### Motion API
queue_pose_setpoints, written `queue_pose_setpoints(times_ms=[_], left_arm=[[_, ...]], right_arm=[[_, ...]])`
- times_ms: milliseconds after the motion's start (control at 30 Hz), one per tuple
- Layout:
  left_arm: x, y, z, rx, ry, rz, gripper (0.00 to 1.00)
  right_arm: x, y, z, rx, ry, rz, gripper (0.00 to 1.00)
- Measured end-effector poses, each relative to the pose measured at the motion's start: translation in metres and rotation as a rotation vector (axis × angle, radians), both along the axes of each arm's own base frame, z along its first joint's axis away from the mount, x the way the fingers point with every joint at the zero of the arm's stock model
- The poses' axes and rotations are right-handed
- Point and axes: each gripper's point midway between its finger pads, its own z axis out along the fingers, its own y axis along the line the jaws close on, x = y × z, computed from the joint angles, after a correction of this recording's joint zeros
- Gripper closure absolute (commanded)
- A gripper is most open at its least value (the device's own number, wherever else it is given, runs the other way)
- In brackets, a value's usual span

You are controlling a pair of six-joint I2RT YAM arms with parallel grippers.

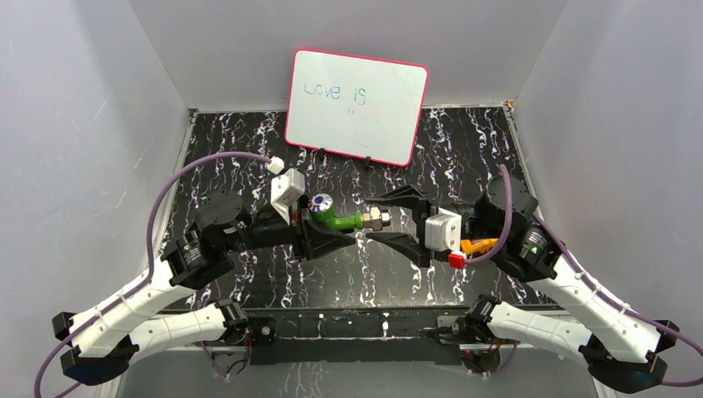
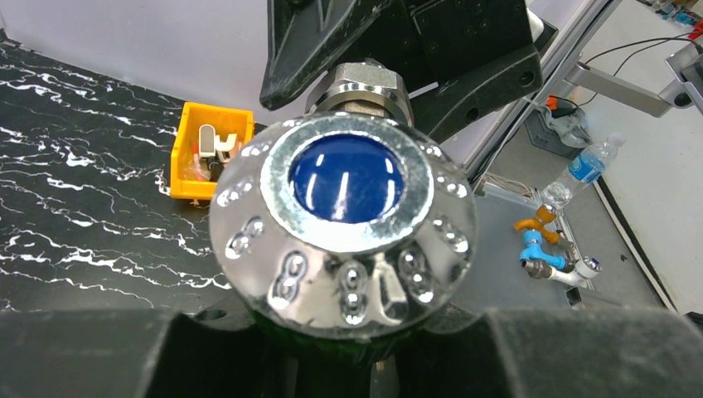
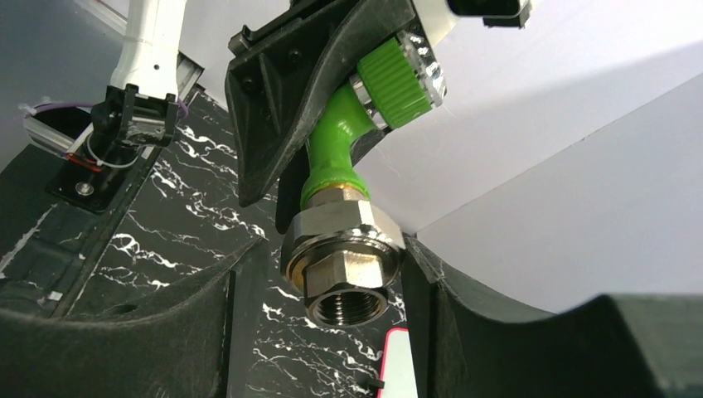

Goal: Install the water faucets
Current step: Screw the water faucet onto the adaptor.

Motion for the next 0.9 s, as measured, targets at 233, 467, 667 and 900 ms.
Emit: queue_pose_setpoints(times_ms=[233, 467, 667, 900], left_arm=[[-0.0006, -0.0002, -0.0045, 0.016, 0.010, -0.004, 1.00], [-0.0009, -0.0001, -0.0044, 0.016, 0.010, -0.005, 1.00], [-0.0013, -0.0001, -0.0043, 0.016, 0.009, -0.008, 1.00], [-0.0019, -0.0001, -0.0045, 0.017, -0.001, -0.013, 1.00]], right_arm=[[-0.0036, -0.0019, 0.0085, 0.030, -0.008, 0.011, 0.36], [-0.0063, -0.0019, 0.0083, 0.028, 0.002, 0.025, 0.41], [-0.0081, -0.0018, 0.0105, 0.028, 0.010, 0.034, 0.64], [-0.0091, -0.0020, 0.0105, 0.026, 0.074, 0.033, 0.87]])
